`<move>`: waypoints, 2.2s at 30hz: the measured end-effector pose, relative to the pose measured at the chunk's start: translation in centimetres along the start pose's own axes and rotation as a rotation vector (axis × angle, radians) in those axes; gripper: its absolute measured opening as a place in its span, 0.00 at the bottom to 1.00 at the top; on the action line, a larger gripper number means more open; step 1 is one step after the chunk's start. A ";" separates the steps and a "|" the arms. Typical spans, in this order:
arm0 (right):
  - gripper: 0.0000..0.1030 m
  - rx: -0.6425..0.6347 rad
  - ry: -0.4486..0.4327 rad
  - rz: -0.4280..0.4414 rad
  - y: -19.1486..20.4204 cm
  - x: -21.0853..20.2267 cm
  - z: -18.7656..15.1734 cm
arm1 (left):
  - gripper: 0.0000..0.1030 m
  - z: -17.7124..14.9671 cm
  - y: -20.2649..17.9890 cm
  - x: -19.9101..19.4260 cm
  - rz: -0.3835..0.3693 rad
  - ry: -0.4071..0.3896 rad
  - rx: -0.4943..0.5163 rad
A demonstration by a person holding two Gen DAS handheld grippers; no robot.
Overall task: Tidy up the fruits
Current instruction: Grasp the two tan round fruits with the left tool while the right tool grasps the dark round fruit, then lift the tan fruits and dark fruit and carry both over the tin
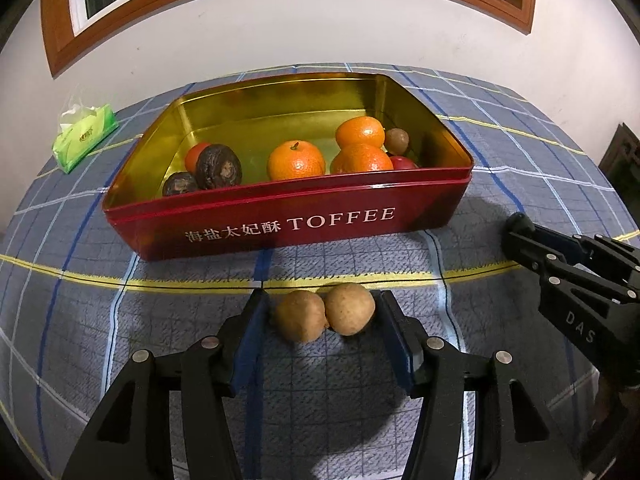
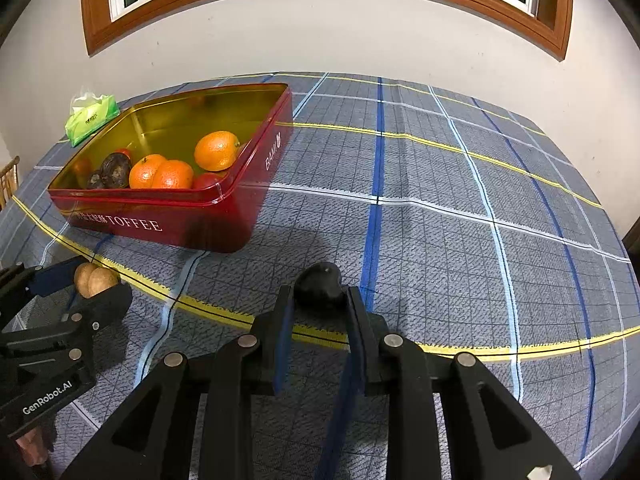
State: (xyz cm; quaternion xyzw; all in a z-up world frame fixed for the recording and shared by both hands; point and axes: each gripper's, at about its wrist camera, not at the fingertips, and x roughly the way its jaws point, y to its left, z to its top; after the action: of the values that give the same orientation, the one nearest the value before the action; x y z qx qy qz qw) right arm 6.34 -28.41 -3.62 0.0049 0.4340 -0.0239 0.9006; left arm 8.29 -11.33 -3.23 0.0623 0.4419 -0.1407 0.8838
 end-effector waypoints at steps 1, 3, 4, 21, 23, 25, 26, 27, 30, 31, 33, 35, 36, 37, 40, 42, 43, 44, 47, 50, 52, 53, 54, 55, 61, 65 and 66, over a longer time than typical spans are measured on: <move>0.24 0.000 0.000 -0.001 0.0 0.0 0.0 | 0.52 0.0 0.1 0.0 -0.003 -0.002 -0.002; 0.24 0.000 0.000 -0.001 0.0 0.0 0.0 | 0.48 -0.1 0.1 -0.1 -0.016 -0.005 -0.002; 0.23 0.000 0.000 -0.001 0.0 0.0 0.0 | 0.47 -0.1 0.1 -0.1 -0.012 -0.007 0.002; 0.23 0.000 0.000 -0.001 0.0 0.0 0.0 | 0.47 -0.5 -0.1 -0.6 0.004 -0.017 0.009; 0.23 0.000 0.000 -0.001 0.0 0.0 0.0 | 0.47 -0.6 -0.1 -0.8 0.004 -0.020 0.009; 0.23 0.000 0.000 -0.001 0.0 0.0 0.0 | 0.47 -0.6 -0.1 -1.0 0.007 -0.020 0.007; 0.23 0.000 0.000 -0.001 0.0 0.0 0.0 | 0.47 -0.6 0.0 -1.1 0.007 -0.021 0.007; 0.23 0.000 0.000 -0.001 0.0 0.0 0.0 | 0.47 -0.7 0.0 -1.1 0.010 -0.022 0.008; 0.23 0.000 0.000 -0.001 0.0 0.0 0.1 | 0.47 -0.7 0.0 -1.4 0.018 -0.025 0.012; 0.23 0.000 0.000 -0.002 0.0 0.0 0.1 | 0.47 -0.7 0.0 -1.5 0.020 -0.025 0.011; 0.23 -0.001 0.000 -0.002 0.0 0.0 0.1 | 0.47 -0.7 0.1 -1.6 0.020 -0.020 0.006; 0.23 0.001 0.000 0.000 0.0 0.0 0.1 | 0.47 -0.7 0.3 -1.8 0.021 -0.017 -0.001; 0.23 0.001 0.000 0.000 0.0 0.1 0.1 | 0.47 -0.7 0.4 -1.9 0.021 -0.017 -0.002; 0.23 0.001 -0.001 0.000 0.0 0.0 0.1 | 0.47 -0.8 0.6 -2.0 0.021 -0.019 -0.002; 0.23 0.002 0.000 0.001 -0.1 0.1 0.1 | 0.47 -0.8 0.9 -2.3 0.025 -0.021 -0.007; 0.23 0.002 0.000 0.001 -0.1 0.1 0.0 | 0.47 -0.8 1.2 -2.4 0.032 -0.023 -0.011; 0.23 0.001 0.000 0.000 -0.1 0.1 0.0 | 0.47 -0.8 1.3 -2.5 0.033 -0.024 -0.013; 0.23 0.000 -0.001 -0.001 -0.1 0.1 0.0 | 0.47 -0.8 1.5 -2.6 0.031 -0.024 -0.018; 0.23 -0.001 -0.001 -0.003 -0.1 0.1 0.1 | 0.47 -0.7 1.7 -2.5 0.041 -0.024 -0.024; 0.23 0.000 0.000 -0.005 -0.2 0.1 0.1 | 0.47 -0.7 1.9 -2.5 0.044 -0.019 -0.025; 0.23 0.004 0.004 -0.009 -0.1 0.1 0.2 | 0.47 -0.7 2.2 -2.5 0.044 -0.019 -0.031; 0.23 0.005 0.005 -0.012 -0.1 0.1 0.2 | 0.47 -0.7 2.4 -2.6 0.043 -0.018 -0.036; 0.23 0.004 0.006 -0.013 0.0 0.0 0.2 | 0.47 -0.7 2.5 -2.6 0.041 -0.017 -0.039; 0.23 0.002 0.005 -0.015 0.1 -0.1 0.3 | 0.47 -0.7 2.6 -2.6 0.040 -0.017 -0.042; 0.23 0.005 -0.007 -0.012 0.4 -1.4 0.5 | 0.47 -0.7 3.1 -2.7 0.045 -0.018 -0.060; 0.23 0.006 -0.011 0.000 0.8 -2.1 0.5 | 0.47 -0.8 3.6 -2.8 0.047 -0.019 -0.074; 0.23 0.006 -0.011 0.004 0.9 -2.3 0.5 | 0.47 -0.8 3.7 -2.8 0.050 -0.019 -0.077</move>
State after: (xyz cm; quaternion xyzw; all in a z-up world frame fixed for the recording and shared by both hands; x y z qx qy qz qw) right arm 5.32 -27.43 -1.49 0.0084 0.4289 -0.0235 0.9030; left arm 7.19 -7.06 -1.49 0.0381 0.4369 -0.1022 0.8929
